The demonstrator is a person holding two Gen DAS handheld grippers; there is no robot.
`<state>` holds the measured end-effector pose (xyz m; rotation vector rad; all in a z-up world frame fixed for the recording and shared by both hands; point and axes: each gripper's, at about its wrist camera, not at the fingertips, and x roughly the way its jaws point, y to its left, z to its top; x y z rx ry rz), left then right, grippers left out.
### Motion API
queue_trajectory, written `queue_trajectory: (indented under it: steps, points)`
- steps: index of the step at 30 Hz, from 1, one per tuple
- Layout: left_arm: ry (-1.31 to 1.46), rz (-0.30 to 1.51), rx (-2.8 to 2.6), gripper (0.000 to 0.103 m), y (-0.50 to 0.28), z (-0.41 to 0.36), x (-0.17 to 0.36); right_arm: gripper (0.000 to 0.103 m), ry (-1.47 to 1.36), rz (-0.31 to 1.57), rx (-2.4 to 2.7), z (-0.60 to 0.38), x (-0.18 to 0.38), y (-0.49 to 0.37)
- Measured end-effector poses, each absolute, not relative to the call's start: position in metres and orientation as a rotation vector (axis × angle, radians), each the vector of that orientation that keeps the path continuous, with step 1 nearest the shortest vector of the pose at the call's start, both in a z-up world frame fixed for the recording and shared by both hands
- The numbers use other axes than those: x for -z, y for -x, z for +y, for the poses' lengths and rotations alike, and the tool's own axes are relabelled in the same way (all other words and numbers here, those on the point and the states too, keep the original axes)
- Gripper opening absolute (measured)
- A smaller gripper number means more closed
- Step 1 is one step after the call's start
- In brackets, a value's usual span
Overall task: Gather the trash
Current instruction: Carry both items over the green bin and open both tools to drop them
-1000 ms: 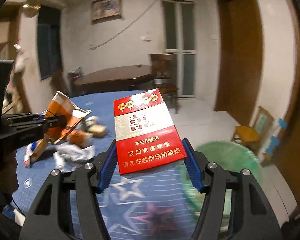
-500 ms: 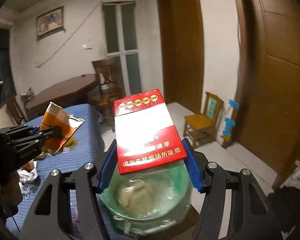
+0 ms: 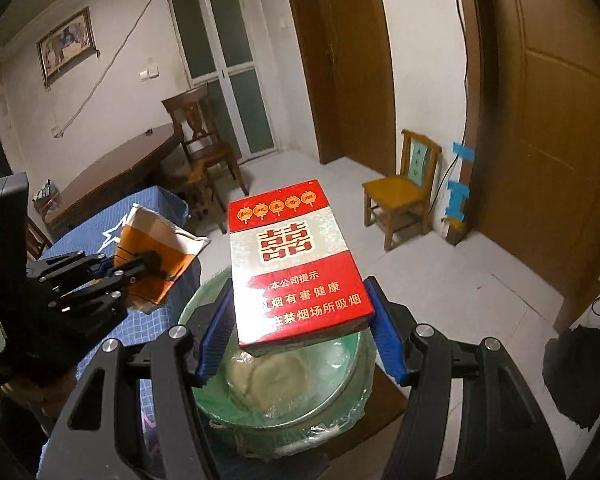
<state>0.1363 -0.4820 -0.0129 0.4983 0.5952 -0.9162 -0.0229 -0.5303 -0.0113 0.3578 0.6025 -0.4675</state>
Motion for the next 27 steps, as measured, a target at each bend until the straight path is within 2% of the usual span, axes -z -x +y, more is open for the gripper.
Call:
queue_trajectory:
  steps: [14,15,17,18,19,27]
  points:
    - [-0.527,0.641,0.875,0.013,-0.156,-0.476,0.035,0.06,-0.426,0.663,0.407,-0.531,0.034,-0.004]
    - [-0.525,0.652,0.865,0.018,-0.16,-0.477,0.037,0.06,-0.432,0.666,0.404,-0.532,0.036,-0.007]
    - [-0.516,0.671,0.858,0.035,-0.167,-0.477,0.04,0.062,-0.436,0.698,0.381,-0.532,0.043,-0.015]
    - [-0.512,0.676,0.853,0.047,-0.17,-0.478,0.041,0.069,-0.44,0.704,0.383,-0.534,0.045,-0.017]
    - [-0.505,0.68,0.842,0.049,-0.174,-0.477,0.042,0.077,-0.444,0.704,0.399,-0.536,0.049,-0.019]
    - [-0.479,0.69,0.829,0.049,-0.18,-0.463,0.042,0.077,-0.451,0.68,0.431,-0.541,0.051,-0.01]
